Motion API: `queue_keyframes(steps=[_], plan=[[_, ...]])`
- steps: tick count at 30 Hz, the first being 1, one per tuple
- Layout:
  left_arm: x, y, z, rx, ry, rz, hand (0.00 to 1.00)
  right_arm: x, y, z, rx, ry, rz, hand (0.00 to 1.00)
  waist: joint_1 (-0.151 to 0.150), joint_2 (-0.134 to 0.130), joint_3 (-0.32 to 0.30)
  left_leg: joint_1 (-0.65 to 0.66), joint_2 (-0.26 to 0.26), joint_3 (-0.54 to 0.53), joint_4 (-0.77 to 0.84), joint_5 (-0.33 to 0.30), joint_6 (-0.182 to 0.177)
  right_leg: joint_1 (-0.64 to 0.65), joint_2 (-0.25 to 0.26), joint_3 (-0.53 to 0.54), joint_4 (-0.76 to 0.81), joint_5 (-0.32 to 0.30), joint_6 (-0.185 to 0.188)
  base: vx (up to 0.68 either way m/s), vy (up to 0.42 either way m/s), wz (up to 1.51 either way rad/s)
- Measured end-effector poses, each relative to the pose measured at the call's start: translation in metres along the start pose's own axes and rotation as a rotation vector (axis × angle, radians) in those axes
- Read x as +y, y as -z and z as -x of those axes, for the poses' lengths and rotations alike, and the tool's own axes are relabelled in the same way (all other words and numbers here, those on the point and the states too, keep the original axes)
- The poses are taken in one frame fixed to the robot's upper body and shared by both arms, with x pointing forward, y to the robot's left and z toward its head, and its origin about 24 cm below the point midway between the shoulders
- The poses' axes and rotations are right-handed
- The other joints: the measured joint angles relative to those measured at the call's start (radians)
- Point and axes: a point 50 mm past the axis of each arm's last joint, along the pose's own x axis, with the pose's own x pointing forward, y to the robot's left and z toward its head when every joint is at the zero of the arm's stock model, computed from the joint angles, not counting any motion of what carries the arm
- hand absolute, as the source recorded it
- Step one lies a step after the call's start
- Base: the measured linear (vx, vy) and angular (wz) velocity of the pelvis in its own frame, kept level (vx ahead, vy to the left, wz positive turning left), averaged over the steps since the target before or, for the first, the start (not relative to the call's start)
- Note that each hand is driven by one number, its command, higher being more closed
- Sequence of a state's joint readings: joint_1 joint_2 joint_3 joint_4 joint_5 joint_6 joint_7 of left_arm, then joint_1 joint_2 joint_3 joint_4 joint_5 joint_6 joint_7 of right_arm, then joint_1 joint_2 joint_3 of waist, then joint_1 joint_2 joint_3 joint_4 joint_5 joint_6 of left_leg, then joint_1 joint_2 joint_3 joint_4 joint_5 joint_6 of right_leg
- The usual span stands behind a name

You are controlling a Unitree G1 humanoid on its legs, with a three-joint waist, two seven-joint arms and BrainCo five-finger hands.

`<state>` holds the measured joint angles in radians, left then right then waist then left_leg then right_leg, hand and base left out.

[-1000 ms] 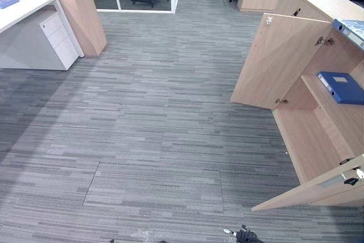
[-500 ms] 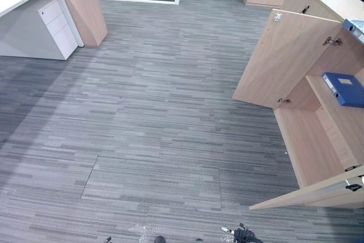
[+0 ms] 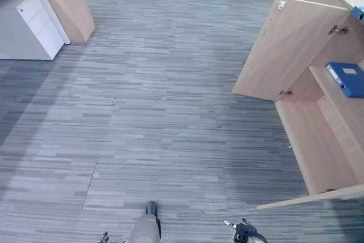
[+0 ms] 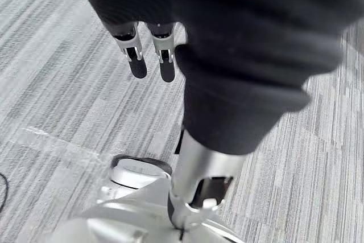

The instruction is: Walk over to the cabinet, pick up the folder, carry it to the office cabinet, place the folder inside the office cabinet, then close the office cabinet door

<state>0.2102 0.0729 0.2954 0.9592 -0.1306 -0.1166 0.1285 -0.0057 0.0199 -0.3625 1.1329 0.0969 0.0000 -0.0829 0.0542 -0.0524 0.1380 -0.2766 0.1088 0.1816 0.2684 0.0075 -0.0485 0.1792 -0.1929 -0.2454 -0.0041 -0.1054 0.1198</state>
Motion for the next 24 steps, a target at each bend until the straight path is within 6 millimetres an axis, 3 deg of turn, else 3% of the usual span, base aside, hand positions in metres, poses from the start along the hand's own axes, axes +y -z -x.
queue_keyframes(steps=[2,5,8,9,10,11,12,15,18,21,22,23,24], plan=[[-0.003,-0.011,-0.002,-0.041,0.009,0.003,0.00,0.014,-0.003,0.001,-0.012,-0.034,-0.009,0.00,0.011,-0.016,-0.004,0.003,-0.022,0.033,0.006,-0.036,0.024,-0.027,-0.035,-0.015,0.045,0.025,-0.015,0.33,0.312,-0.38],[-0.003,-0.010,-0.001,-0.044,0.012,-0.002,0.00,0.021,0.000,0.002,-0.010,-0.050,-0.018,0.00,0.025,-0.018,-0.032,0.054,-0.077,0.094,0.007,-0.085,0.063,-0.042,-0.101,-0.037,0.071,0.087,0.019,0.32,0.286,-0.45],[-0.005,0.000,0.001,-0.007,0.020,-0.013,0.00,0.008,-0.002,0.001,-0.018,-0.021,0.004,0.00,0.018,0.009,-0.055,0.143,-0.150,0.120,-0.063,-0.107,0.093,-0.093,-0.198,-0.032,0.250,0.089,0.016,0.32,0.309,-0.21],[-0.007,0.003,0.002,-0.001,0.030,-0.023,0.00,0.000,-0.005,0.000,-0.024,0.002,0.004,0.00,0.011,0.026,-0.061,0.198,-0.173,0.117,-0.084,-0.121,0.115,-0.150,-0.256,-0.059,0.440,0.109,-0.025,0.22,0.225,0.02],[-0.008,0.003,0.002,-0.002,0.035,-0.028,0.00,-0.003,-0.006,0.000,-0.025,0.009,0.001,0.00,0.005,0.031,-0.060,0.220,-0.177,0.114,-0.087,-0.126,0.123,-0.174,-0.280,-0.083,0.527,0.113,-0.064,0.32,0.268,0.19],[-0.010,0.003,0.002,0.000,0.043,-0.037,0.00,-0.002,-0.012,-0.001,-0.042,0.006,0.003,0.00,-0.010,0.040,-0.054,0.260,-0.180,0.097,-0.095,-0.130,0.130,-0.222,-0.311,-0.128,0.718,0.082,-0.126,0.26,0.146,0.27],[-0.010,0.003,0.001,0.003,0.051,-0.058,0.00,0.001,-0.017,-0.002,-0.054,-0.001,0.004,0.00,-0.016,0.043,-0.050,0.308,-0.176,0.083,-0.108,-0.130,0.130,-0.257,-0.307,-0.157,0.837,0.050,-0.119,0.31,0.159,0.25],[-0.012,0.002,0.001,-0.003,0.077,-0.118,0.00,0.004,-0.022,-0.002,-0.071,-0.010,0.007,0.00,-0.016,0.045,-0.043,0.399,-0.167,0.082,-0.124,-0.131,0.129,-0.298,-0.265,-0.226,0.878,-0.027,-0.118,0.19,0.019,0.03],[-0.014,0.002,0.001,-0.016,0.095,-0.155,0.00,0.012,-0.030,-0.002,-0.101,-0.030,0.004,0.00,-0.027,0.048,-0.031,0.462,-0.157,0.083,-0.170,-0.140,0.115,-0.371,-0.201,-0.360,0.738,-0.044,-0.121,0.11,-0.077,0.05],[-0.014,-0.005,-0.001,-0.032,0.097,-0.156,0.00,0.019,-0.034,-0.001,-0.122,-0.043,-0.024,0.00,-0.023,0.033,0.007,0.522,-0.159,0.088,-0.233,-0.172,0.087,-0.391,-0.146,-0.480,0.494,0.022,-0.138,0.10,-0.164,0.12],[-0.015,-0.004,0.000,-0.030,0.099,-0.157,0.00,0.018,-0.035,0.000,-0.127,-0.043,-0.041,0.00,-0.024,0.036,0.011,0.531,-0.157,0.088,-0.227,-0.190,0.071,-0.392,-0.130,-0.495,0.432,0.059,-0.193,0.14,-0.213,-0.14],[-0.020,-0.001,0.001,-0.017,0.110,-0.149,0.00,0.015,-0.039,-0.001,-0.140,-0.037,-0.044,0.00,-0.023,0.053,0.015,0.536,-0.130,0.094,-0.224,-0.207,0.053,-0.391,-0.094,-0.499,0.425,0.043,-0.220,0.17,-0.212,-0.28],[-0.023,0.000,0.002,-0.013,0.112,-0.139,0.00,0.014,-0.040,0.000,-0.145,-0.035,-0.050,0.00,-0.024,0.064,0.014,0.537,-0.110,0.103,-0.224,-0.224,0.048,-0.393,-0.068,-0.502,0.421,0.017,-0.223,0.21,-0.217,-0.35]])
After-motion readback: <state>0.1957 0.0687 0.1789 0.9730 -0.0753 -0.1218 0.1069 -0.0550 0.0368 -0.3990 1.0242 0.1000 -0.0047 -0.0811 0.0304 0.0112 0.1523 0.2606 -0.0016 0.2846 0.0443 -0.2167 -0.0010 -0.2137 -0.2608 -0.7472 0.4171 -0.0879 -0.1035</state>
